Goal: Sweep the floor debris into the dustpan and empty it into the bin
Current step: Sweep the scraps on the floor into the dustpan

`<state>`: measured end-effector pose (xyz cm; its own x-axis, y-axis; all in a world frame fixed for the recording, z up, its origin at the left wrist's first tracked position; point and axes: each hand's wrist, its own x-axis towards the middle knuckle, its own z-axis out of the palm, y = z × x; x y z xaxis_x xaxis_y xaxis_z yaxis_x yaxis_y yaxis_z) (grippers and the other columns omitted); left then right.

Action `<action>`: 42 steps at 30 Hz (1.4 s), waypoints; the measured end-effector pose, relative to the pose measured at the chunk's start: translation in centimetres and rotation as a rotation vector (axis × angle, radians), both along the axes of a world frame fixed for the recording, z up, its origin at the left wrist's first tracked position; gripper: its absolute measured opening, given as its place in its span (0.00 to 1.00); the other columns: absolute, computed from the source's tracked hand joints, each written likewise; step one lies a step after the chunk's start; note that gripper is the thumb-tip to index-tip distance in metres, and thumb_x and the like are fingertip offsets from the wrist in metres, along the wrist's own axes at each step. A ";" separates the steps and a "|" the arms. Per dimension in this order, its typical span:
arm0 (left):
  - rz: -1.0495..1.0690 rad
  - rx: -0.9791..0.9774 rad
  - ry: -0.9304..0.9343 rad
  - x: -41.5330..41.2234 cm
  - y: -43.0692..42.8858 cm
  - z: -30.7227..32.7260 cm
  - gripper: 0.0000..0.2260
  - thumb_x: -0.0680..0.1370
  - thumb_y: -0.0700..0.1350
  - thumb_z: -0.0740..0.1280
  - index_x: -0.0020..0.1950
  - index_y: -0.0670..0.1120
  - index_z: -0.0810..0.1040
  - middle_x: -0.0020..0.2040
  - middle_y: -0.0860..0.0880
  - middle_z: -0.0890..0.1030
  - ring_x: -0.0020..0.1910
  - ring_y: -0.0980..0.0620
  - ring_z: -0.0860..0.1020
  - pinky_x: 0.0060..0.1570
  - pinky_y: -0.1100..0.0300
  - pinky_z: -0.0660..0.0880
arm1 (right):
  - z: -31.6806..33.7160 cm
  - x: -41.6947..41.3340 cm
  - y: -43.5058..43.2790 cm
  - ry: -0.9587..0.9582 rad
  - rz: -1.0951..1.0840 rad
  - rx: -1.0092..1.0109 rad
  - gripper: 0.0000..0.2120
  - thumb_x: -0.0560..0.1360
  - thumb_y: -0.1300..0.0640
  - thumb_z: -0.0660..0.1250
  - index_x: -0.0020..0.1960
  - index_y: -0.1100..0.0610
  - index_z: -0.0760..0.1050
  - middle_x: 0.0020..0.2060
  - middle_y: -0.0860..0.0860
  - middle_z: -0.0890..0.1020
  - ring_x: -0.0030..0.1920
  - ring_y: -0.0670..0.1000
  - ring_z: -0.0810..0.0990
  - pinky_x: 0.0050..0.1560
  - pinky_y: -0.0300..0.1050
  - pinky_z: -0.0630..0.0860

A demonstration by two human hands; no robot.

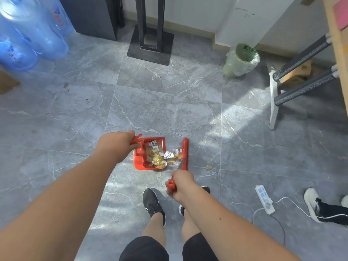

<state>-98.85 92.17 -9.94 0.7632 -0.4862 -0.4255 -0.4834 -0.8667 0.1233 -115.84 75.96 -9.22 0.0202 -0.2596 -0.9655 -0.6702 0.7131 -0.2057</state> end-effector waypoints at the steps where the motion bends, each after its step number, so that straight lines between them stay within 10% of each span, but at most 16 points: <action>1: 0.002 -0.003 0.000 0.0 0.0 0.0 0.17 0.79 0.65 0.61 0.46 0.52 0.68 0.34 0.55 0.73 0.34 0.50 0.73 0.29 0.58 0.65 | 0.2 0.0 0.0 0.000 -0.014 -0.006 0.10 0.78 0.69 0.53 0.51 0.60 0.71 0.27 0.54 0.67 0.14 0.47 0.64 0.19 0.32 0.61; 23: -0.004 0.009 -0.031 0.2 -0.4 -0.6 0.21 0.78 0.69 0.58 0.42 0.52 0.67 0.33 0.54 0.76 0.31 0.53 0.74 0.29 0.59 0.68 | -3.8 -6.5 -11.9 -0.050 -0.303 -0.123 0.08 0.82 0.67 0.58 0.47 0.57 0.68 0.28 0.51 0.63 0.17 0.44 0.65 0.16 0.31 0.58; 42: 0.017 0.044 -0.031 0.0 -1.5 0.1 0.19 0.78 0.68 0.59 0.44 0.53 0.68 0.34 0.54 0.76 0.32 0.53 0.74 0.29 0.59 0.66 | -0.5 -3.9 -7.1 -0.100 -0.055 -0.022 0.07 0.82 0.66 0.58 0.48 0.60 0.72 0.29 0.55 0.69 0.24 0.49 0.67 0.21 0.33 0.61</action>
<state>-98.89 90.70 -9.82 0.7842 -0.4549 -0.4220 -0.4719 -0.8788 0.0706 -119.70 68.86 -9.68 0.1008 -0.2843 -0.9534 -0.6053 0.7430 -0.2856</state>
